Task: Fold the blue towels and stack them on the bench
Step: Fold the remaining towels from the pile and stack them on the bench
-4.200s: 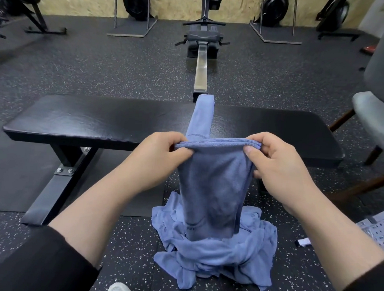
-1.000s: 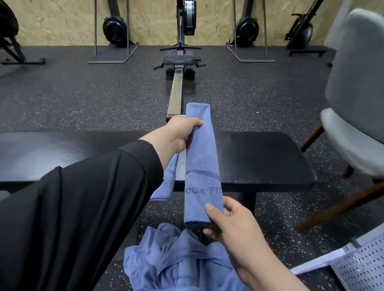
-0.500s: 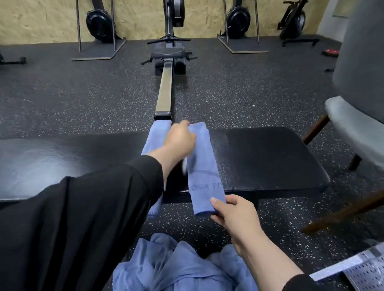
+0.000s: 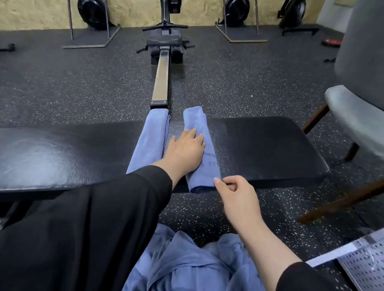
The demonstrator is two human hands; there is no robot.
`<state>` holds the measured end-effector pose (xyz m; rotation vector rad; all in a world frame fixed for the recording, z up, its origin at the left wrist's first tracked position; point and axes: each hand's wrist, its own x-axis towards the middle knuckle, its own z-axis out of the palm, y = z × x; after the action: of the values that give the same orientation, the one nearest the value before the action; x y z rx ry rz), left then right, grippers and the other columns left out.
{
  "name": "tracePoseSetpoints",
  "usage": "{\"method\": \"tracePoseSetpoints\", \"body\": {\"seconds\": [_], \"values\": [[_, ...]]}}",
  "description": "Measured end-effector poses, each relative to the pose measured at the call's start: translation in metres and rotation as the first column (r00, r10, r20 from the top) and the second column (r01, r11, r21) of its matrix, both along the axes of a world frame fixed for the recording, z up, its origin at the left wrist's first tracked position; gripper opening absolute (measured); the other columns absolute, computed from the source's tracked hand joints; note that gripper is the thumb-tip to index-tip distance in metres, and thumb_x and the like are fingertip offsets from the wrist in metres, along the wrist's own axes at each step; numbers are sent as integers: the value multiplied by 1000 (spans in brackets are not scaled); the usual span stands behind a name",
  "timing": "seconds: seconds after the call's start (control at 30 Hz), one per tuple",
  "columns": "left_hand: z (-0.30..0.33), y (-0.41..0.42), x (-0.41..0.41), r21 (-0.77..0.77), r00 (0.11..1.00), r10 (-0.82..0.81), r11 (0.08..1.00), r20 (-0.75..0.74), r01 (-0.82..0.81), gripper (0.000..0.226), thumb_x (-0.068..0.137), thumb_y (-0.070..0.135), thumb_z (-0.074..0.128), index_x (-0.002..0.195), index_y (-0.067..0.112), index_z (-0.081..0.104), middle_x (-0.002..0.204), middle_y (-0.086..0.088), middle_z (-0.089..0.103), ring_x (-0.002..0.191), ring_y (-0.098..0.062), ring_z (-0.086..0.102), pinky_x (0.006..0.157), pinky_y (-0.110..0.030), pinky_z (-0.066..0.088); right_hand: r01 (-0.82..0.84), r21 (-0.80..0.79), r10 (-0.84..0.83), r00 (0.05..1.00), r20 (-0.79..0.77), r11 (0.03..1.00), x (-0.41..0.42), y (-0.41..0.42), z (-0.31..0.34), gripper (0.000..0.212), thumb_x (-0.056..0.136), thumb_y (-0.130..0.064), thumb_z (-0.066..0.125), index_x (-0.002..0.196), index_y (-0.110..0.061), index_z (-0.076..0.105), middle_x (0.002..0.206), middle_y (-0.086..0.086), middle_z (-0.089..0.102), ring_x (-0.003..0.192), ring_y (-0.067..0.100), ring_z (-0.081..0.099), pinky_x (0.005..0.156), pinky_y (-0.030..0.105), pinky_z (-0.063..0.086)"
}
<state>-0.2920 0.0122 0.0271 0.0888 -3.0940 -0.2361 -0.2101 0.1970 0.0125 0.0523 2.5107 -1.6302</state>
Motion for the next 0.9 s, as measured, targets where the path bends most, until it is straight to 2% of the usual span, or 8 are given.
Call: {"method": "tracePoseSetpoints", "body": {"seconds": [0.07, 0.2, 0.37, 0.5, 0.6, 0.7, 0.8, 0.9], "values": [[3, 1, 7, 4, 999, 1, 1000, -53, 0, 30, 107, 33, 35, 114, 11, 54, 122, -7, 49, 126, -29, 43, 105, -58, 34, -9, 20, 10, 999, -31, 1000, -1, 2, 2, 23, 96, -42, 63, 92, -20, 66, 76, -5, 66, 69, 16, 62, 67, 31, 48], [5, 5, 49, 12, 975, -86, 996, -205, 90, 28, 103, 33, 44, 106, 11, 62, 106, -5, 59, 97, -33, 59, 71, -38, 39, -53, 150, 64, 996, -67, 987, 3, 6, 10, 39, 104, -33, 48, 78, -10, 66, 73, 0, 68, 68, 19, 59, 59, 29, 40], [1, 16, 133, 24, 945, -193, 978, -265, 206, 25, 99, 27, 49, 101, 9, 66, 102, -5, 64, 90, -33, 62, 70, -45, 50, -202, 361, 216, 976, 0, 910, 20, 21, 8, 44, 103, -24, 46, 70, 3, 55, 69, 11, 61, 67, 29, 51, 60, 37, 34], [-9, 19, 194, 55, 951, -186, 977, -248, 205, 27, 100, 29, 46, 98, 12, 66, 96, -5, 65, 86, -30, 61, 70, -45, 52, -398, 504, 382, 913, 139, 767, 48, 32, -10, 31, 100, -19, 45, 87, 1, 65, 85, 14, 70, 77, 32, 60, 65, 34, 42], [-26, 17, 231, 24, 984, -152, 988, -88, 155, 27, 104, 32, 42, 102, 14, 62, 96, -4, 61, 90, -29, 61, 66, -36, 45, -557, 610, 532, 810, 247, 564, 72, 35, -28, 20, 98, -16, 48, 100, -11, 67, 98, 9, 72, 85, 28, 62, 68, 31, 42], [-48, 9, 253, -74, 957, -195, 974, 215, 215, 26, 104, 32, 41, 107, 15, 61, 108, -4, 63, 98, -29, 62, 68, -35, 45, -674, 675, 632, 670, 389, 299, 88, 33, -55, 28, 100, -19, 47, 123, -18, 63, 123, 9, 67, 107, 30, 62, 85, 35, 50], [-58, 5, 261, -106, 791, -173, 952, 586, 286, 30, 104, 32, 45, 117, 12, 63, 122, -10, 64, 107, -33, 61, 75, -37, 43, -724, 673, 673, 573, 468, 148, 95, 25, -78, 37, 103, -16, 45, 138, -17, 56, 137, 9, 57, 119, 31, 58, 95, 38, 49], [-60, 5, 260, -64, 655, -155, 953, 740, 297, 34, 104, 31, 46, 125, 9, 63, 123, -13, 65, 111, -32, 59, 76, -34, 37, -754, 652, 705, 503, 500, 75, 101, 18, -104, 47, 103, -11, 43, 149, -21, 46, 158, 12, 36, 138, 34, 44, 107, 43, 42]]}}
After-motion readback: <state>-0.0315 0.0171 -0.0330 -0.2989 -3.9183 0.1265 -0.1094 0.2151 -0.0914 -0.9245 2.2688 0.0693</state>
